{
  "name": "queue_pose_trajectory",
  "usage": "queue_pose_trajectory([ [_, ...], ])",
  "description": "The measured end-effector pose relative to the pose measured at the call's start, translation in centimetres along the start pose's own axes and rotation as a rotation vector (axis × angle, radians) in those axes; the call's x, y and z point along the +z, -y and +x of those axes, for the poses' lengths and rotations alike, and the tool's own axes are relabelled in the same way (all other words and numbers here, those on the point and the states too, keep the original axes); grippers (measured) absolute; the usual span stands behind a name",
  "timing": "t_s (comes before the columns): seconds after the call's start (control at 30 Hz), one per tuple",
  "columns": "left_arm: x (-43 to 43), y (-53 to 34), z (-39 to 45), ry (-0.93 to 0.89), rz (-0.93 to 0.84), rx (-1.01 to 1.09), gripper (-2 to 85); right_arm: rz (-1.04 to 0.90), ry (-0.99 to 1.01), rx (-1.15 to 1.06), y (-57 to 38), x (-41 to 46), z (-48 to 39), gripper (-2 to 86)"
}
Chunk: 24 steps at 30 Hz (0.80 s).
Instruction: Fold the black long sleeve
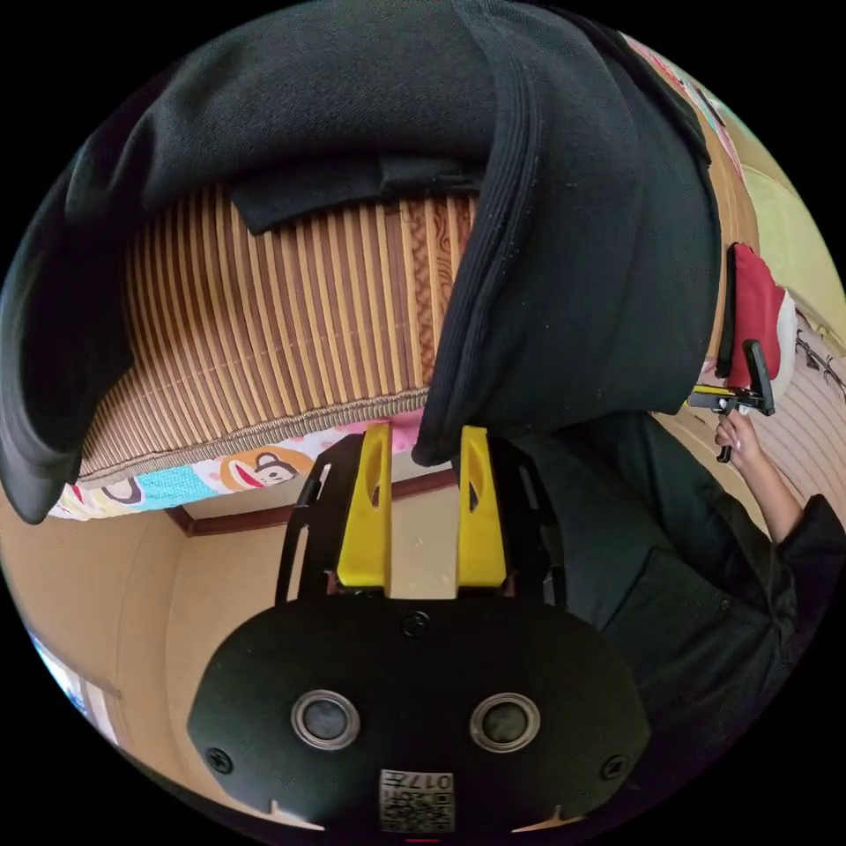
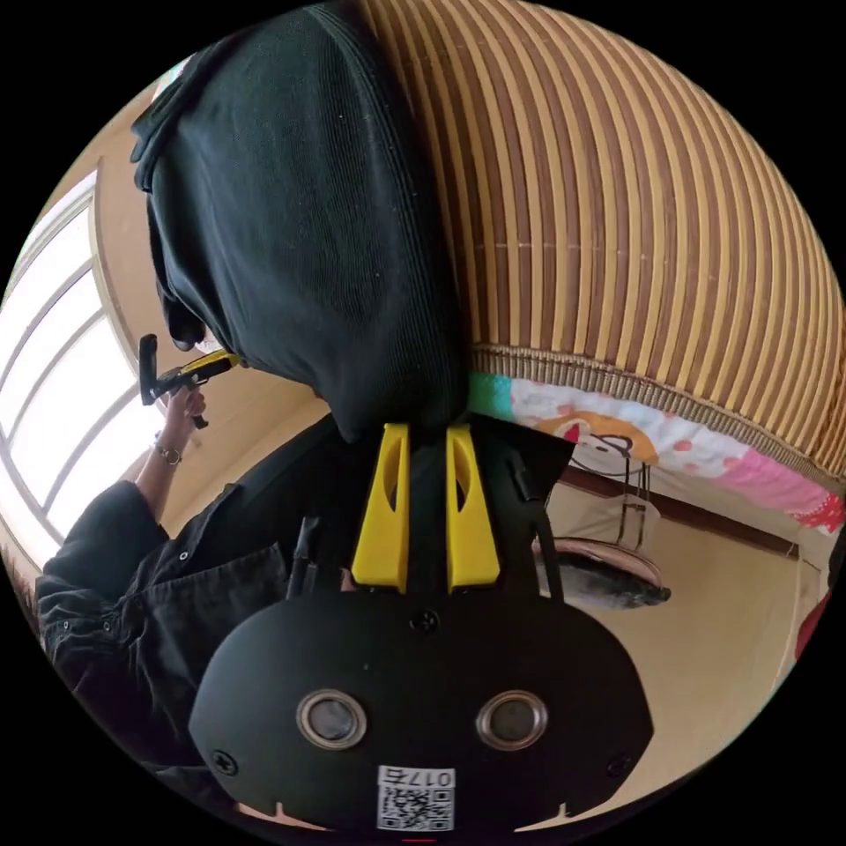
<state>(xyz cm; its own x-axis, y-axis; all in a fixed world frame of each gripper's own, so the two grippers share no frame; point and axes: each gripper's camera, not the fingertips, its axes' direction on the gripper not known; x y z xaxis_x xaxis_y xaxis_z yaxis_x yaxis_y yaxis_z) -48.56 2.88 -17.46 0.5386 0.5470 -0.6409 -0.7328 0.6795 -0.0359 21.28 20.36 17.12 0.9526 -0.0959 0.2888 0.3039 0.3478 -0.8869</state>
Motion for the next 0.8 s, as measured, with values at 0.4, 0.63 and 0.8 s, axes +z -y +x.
queue_pose_trajectory([
  [0.4, -11.3, -11.9, -3.5, -1.446, 0.357, 0.142, 2.2, 0.609, 0.872, -0.353, -20.1, -16.0, 2.3, 2.7],
  [0.63, -26.6, -1.7, -3.1, -1.533, 0.797, 0.311, 3.1, 0.804, 0.94, -0.662, -9.3, -26.2, -7.1, 2.3],
  [0.8, -34.5, 15.3, -4.9, -1.178, 0.921, 0.046, 7.2, 0.957, 0.727, -0.328, 5.3, -30.5, -8.2, 1.7],
])
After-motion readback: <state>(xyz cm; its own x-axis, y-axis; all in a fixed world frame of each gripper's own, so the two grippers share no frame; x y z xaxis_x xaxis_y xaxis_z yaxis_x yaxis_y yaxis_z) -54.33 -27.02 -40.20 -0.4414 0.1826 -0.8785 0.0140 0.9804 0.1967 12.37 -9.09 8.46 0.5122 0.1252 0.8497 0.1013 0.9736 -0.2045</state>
